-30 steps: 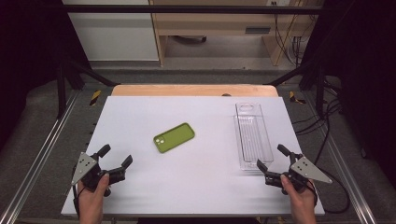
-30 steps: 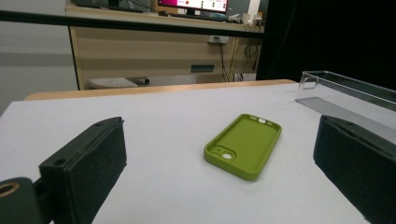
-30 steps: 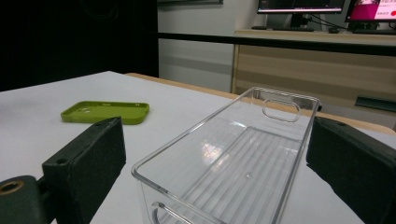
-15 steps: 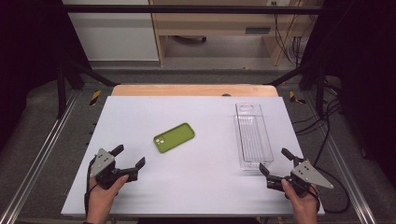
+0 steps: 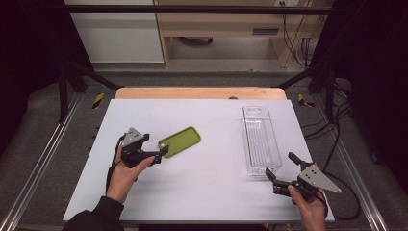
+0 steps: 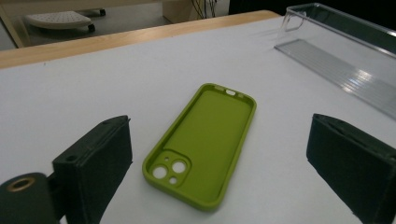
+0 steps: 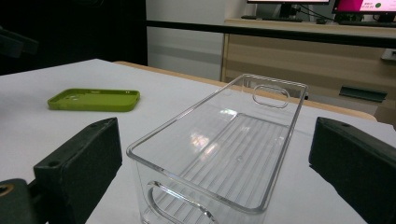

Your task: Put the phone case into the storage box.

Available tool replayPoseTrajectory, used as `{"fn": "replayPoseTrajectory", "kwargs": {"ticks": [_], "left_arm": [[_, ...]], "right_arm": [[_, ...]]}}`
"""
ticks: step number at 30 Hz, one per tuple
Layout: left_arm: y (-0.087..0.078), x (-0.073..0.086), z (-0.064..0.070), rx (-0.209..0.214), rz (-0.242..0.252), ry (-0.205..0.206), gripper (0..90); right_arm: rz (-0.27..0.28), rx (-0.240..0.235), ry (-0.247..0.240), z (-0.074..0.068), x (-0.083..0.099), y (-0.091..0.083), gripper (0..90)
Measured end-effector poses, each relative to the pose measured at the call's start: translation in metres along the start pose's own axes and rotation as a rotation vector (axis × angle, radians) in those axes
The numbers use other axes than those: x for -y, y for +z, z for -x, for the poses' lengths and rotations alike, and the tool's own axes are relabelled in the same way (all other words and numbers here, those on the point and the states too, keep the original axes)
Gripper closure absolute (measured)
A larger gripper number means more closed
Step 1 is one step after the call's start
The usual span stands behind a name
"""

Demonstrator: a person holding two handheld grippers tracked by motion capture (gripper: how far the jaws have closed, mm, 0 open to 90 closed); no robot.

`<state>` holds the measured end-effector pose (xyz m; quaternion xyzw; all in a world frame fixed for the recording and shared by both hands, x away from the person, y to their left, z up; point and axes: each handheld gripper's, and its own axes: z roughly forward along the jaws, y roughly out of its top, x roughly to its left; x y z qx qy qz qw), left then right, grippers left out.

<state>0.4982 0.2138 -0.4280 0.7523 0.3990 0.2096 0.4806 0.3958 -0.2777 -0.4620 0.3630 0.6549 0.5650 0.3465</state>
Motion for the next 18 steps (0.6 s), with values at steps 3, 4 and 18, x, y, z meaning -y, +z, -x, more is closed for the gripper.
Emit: {"fn": "replayPoseTrajectory", "kwargs": {"ticks": [3, 4, 18], "left_arm": [[0.012, -0.005, 0.0, -0.009, -0.01, 0.021, 19.3], [0.017, -0.006, 0.001, -0.014, -0.02, 0.032, 21.2], [0.049, 0.002, -0.004, 0.001, -0.173, 0.011, 77.9]], "right_arm": [[-0.003, 0.001, 0.005, 0.0, 0.0, 0.0, 3.0], [-0.003, 0.002, 0.002, 0.001, 0.0, 0.0, 3.0], [-0.015, 0.012, -0.011, 0.002, 0.0, 0.0, 3.2]]}}
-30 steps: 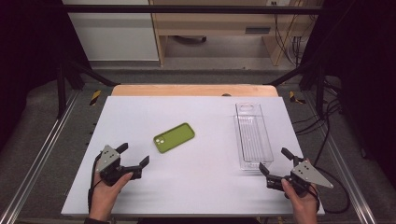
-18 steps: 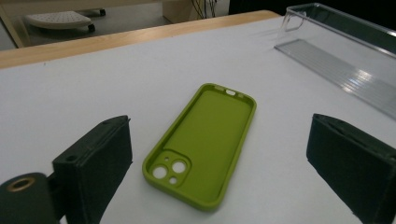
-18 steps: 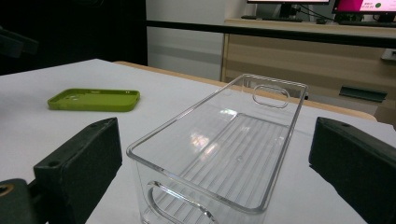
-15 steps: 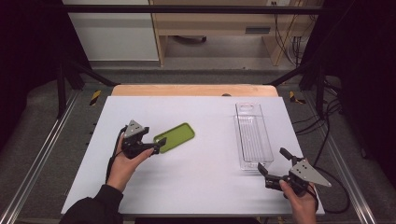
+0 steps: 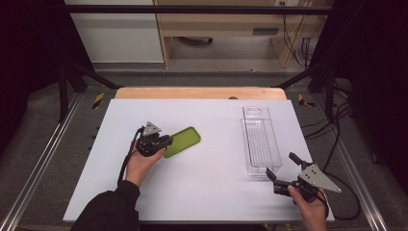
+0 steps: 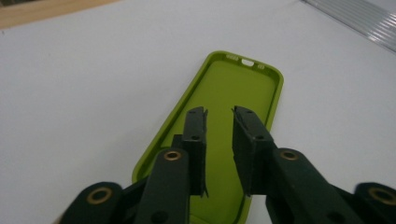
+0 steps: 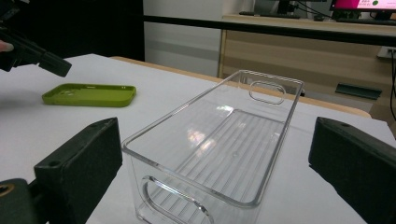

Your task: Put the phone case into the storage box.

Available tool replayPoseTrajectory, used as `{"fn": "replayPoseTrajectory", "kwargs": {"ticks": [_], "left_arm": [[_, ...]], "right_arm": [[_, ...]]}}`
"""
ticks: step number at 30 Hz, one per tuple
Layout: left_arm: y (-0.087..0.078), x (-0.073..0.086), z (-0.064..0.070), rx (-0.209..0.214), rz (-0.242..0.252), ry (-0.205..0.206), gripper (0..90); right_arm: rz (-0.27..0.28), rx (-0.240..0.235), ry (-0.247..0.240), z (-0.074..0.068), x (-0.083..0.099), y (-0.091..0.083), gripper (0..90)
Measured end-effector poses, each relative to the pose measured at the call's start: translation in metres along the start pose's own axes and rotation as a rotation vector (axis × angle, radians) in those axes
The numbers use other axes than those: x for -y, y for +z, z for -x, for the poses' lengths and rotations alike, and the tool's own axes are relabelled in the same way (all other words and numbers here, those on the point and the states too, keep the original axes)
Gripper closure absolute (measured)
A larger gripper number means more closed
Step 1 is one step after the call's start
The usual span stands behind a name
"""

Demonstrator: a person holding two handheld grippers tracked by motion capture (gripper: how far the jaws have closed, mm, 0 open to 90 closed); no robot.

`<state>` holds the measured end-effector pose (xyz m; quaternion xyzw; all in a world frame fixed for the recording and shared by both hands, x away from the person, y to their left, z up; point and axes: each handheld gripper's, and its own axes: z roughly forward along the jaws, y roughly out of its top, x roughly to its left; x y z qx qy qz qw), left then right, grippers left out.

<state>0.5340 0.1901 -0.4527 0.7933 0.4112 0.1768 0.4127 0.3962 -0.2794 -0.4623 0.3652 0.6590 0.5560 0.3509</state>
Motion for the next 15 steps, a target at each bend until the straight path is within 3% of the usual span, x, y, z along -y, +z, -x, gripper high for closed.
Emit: {"fn": "replayPoseTrajectory", "kwargs": {"ticks": [5, 8, 15], "left_arm": [[0.005, 0.002, 0.005, -0.021, -0.056, 0.008, 89.7], [0.008, 0.003, 0.007, -0.029, -0.098, 0.005, 90.0], [0.011, 0.004, 0.012, -0.036, -0.134, 0.025, 90.0]], "right_arm": [[0.0, 0.005, 0.002, 0.001, 0.0, -0.001, 3.3], [-0.007, 0.007, 0.006, 0.002, 0.0, -0.001, 3.3], [-0.009, 0.015, -0.001, 0.003, 0.001, -0.001, 3.4]]}}
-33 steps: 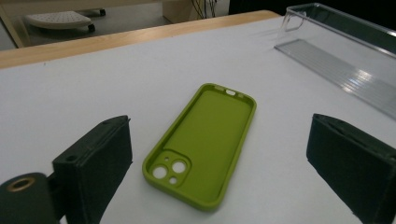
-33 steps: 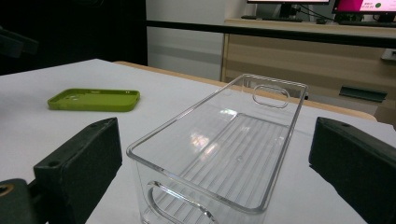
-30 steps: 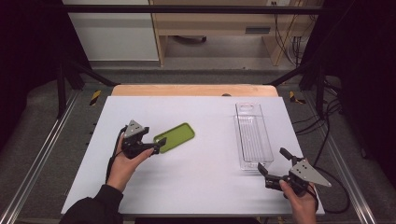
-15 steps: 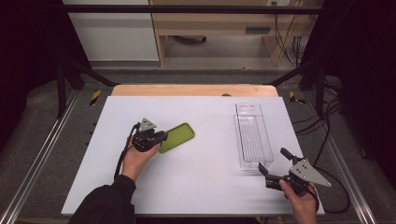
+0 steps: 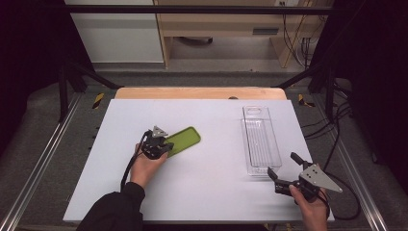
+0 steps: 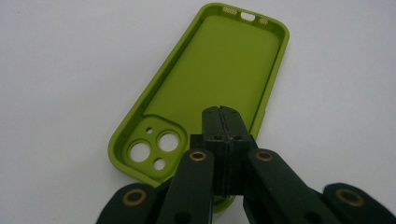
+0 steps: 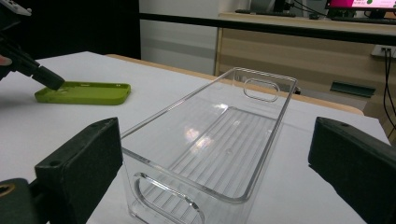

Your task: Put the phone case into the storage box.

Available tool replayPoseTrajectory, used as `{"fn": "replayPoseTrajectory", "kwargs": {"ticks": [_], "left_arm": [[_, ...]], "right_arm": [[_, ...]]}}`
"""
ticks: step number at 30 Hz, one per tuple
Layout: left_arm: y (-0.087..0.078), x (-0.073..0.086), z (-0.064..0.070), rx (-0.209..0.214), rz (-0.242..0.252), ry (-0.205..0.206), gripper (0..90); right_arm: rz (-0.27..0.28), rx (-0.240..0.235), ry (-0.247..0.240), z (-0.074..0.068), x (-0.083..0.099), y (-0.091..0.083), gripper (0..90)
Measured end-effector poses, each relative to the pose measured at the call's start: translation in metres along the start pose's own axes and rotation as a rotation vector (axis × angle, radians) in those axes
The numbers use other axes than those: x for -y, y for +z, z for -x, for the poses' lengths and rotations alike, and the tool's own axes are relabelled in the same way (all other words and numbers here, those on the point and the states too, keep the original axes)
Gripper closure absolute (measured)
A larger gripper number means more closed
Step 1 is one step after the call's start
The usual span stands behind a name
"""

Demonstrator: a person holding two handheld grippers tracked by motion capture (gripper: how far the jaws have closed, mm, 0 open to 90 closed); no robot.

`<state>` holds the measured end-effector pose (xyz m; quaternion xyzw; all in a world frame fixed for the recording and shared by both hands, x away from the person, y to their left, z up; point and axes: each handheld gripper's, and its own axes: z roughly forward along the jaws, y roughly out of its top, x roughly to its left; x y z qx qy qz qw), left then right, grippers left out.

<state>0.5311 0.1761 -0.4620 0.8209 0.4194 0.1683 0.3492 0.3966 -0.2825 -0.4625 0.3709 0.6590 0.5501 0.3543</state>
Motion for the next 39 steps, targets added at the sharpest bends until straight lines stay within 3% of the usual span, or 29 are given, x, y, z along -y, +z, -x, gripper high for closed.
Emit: {"fn": "replayPoseTrajectory", "kwargs": {"ticks": [14, 19, 23, 24, 26, 39], "left_arm": [[-0.005, 0.011, -0.002, 0.004, -0.072, -0.015, 90.0], [-0.008, 0.014, -0.005, 0.036, -0.084, -0.025, 90.0], [-0.009, 0.01, -0.003, 0.039, -0.123, 0.004, 90.0], [-0.013, 0.009, -0.003, 0.045, -0.159, 0.038, 90.0], [-0.017, 0.012, -0.004, 0.06, -0.178, 0.048, 90.0], [-0.049, 0.044, -0.001, 0.108, -0.186, 0.054, 90.0]], "right_arm": [[-0.007, 0.004, -0.011, 0.002, 0.0, 0.0, 3.4], [-0.021, -0.002, -0.015, 0.001, 0.001, 0.001, 3.4], [-0.028, -0.002, -0.024, 0.0, 0.001, 0.002, 3.4], [-0.03, -0.002, -0.025, 0.0, 0.002, 0.001, 3.3], [-0.031, 0.0, -0.025, 0.0, 0.002, 0.001, 3.3], [-0.037, 0.003, -0.03, -0.001, 0.002, 0.001, 3.4]]}}
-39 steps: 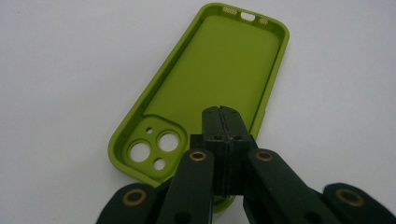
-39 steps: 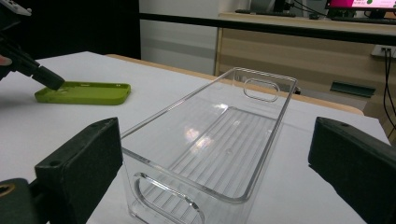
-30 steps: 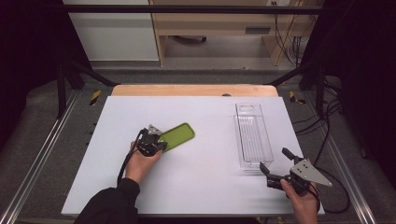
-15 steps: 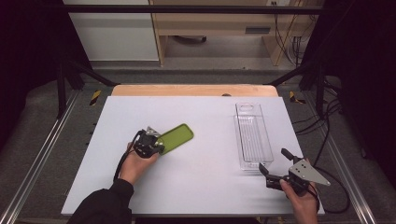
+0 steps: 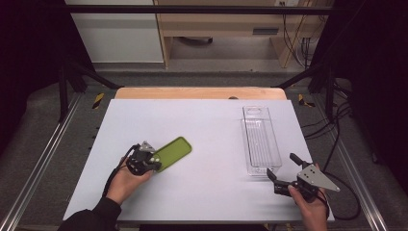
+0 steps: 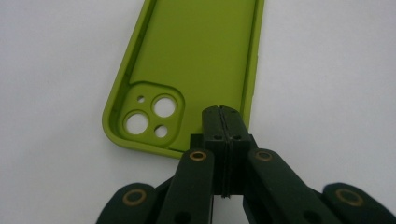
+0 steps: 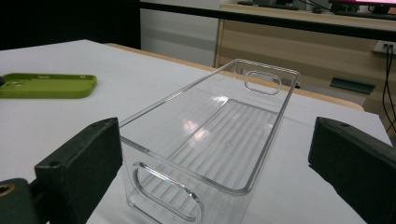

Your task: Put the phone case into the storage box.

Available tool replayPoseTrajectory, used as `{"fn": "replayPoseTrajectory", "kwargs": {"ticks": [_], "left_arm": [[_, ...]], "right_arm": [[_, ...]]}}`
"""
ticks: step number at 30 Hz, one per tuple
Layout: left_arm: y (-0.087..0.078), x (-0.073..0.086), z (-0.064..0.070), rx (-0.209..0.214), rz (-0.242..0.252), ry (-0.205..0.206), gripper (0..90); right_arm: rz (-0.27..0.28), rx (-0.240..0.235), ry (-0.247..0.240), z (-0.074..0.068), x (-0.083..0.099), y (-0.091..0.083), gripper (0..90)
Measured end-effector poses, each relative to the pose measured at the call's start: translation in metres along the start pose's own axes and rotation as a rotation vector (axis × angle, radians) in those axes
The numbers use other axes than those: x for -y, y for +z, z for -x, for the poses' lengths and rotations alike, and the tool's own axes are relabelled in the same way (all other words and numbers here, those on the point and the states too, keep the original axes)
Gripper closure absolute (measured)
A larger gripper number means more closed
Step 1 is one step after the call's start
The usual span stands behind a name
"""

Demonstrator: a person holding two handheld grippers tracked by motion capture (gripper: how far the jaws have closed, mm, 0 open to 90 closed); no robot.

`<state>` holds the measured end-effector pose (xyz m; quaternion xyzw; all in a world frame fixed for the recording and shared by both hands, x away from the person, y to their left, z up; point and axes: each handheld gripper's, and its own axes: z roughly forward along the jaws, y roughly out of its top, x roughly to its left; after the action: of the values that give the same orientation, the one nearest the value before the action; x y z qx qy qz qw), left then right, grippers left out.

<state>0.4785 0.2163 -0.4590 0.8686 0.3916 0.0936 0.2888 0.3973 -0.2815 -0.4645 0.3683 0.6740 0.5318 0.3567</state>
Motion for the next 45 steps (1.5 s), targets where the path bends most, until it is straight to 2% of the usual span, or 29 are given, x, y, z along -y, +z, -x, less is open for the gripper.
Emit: {"fn": "replayPoseTrajectory", "kwargs": {"ticks": [14, 20, 27, 29, 30, 32, 33, 34, 35, 36, 37, 41, 45], "left_arm": [[-0.03, 0.042, 0.009, 0.04, -0.029, 0.018, 90.0], [-0.037, 0.051, 0.011, 0.051, -0.03, 0.019, 90.0], [-0.039, 0.055, 0.012, 0.036, -0.002, 0.025, 89.6], [-0.043, 0.055, 0.013, 0.008, 0.043, 0.034, 80.4], [-0.043, 0.055, 0.013, 0.008, 0.043, 0.034, 78.1], [-0.051, 0.053, 0.013, -0.015, 0.11, 0.067, 72.0], [-0.053, 0.053, 0.014, -0.024, 0.13, 0.078, 65.7], [-0.053, 0.053, 0.014, -0.024, 0.13, 0.078, 61.9], [-0.057, 0.051, 0.014, -0.048, 0.176, 0.088, 52.6], [-0.058, 0.05, 0.014, -0.06, 0.203, 0.08, 47.6], [-0.059, 0.049, 0.013, -0.066, 0.222, 0.073, 36.0], [-0.058, 0.049, 0.009, -0.087, 0.248, 0.067, 17.3], [-0.051, 0.049, 0.005, -0.064, 0.225, 0.07, 8.4]], "right_arm": [[0.001, 0.001, -0.009, -0.002, -0.001, 0.0, 3.5], [-0.003, 0.004, -0.006, -0.002, 0.0, 0.0, 3.4], [-0.006, 0.003, -0.01, -0.003, 0.0, 0.0, 3.4], [-0.005, 0.005, -0.011, -0.002, 0.0, -0.001, 3.4], [-0.005, 0.005, -0.011, -0.002, 0.0, -0.001, 3.4], [-0.006, 0.005, -0.011, -0.002, 0.0, -0.001, 3.4], [-0.007, 0.005, -0.01, -0.002, 0.0, -0.001, 3.4], [-0.007, 0.005, -0.01, -0.002, 0.0, -0.001, 3.4], [-0.007, 0.005, -0.01, -0.003, 0.0, -0.001, 3.4], [-0.008, 0.004, -0.009, -0.003, 0.0, -0.001, 3.4], [-0.007, 0.004, -0.011, -0.003, 0.0, -0.001, 3.4], [-0.008, 0.005, -0.015, -0.003, 0.0, 0.0, 3.4], [-0.012, 0.004, -0.013, -0.003, 0.0, 0.0, 3.4]]}}
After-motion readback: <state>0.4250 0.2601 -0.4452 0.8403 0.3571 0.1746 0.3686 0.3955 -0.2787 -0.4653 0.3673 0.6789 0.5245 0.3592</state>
